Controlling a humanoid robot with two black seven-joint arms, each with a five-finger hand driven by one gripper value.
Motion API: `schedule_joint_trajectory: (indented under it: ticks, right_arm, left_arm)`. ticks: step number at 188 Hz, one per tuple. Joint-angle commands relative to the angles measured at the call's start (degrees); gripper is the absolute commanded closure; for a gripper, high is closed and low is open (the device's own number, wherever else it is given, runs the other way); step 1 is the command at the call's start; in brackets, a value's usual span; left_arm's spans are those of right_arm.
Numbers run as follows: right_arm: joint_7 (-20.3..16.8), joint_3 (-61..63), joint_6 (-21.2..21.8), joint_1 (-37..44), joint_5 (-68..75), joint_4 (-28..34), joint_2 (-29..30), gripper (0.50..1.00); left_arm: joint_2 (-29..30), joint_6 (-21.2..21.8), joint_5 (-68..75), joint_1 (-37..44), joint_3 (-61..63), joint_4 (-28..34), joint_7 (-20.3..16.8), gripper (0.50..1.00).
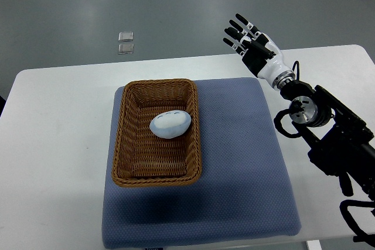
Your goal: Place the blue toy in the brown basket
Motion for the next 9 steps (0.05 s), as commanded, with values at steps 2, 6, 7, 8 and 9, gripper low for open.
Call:
schedule_joint_trajectory:
  ticks: [2,6,7,8,9]
  right_arm:
    - [0.54,0.27,0.11,-1.33,0.01,-0.13,0.03,0.642]
    - [0.72,0.27,0.11,-1.5,0.01,-0.13,0.12,0.642]
    - [0.81,0.27,0.11,-1.59,0.01,-0.13,0.12,0.642]
    - [0.81,0.27,0.11,-1.59,0.01,-0.13,0.12,0.642]
    - [0.98,0.27,0.11,-1.68,0.01,-0.13,0.12,0.642]
  left_arm:
    - [0.0,0.0,-0.01,0.07,0.0,-0.08,0.08,0.5]
    - [0.0,0.0,-0.01,0.07,0.0,-0.08,-0.01,0.5]
    - [0.0,0.0,-0.01,-0.02,0.0,-0.08,-0.01,0.5]
    - [0.0,0.0,-0.01,-0.02,0.0,-0.08,-0.01,0.5]
    - [0.0,0.0,-0.01,-0.02,0.0,-0.08,-0.01,0.5]
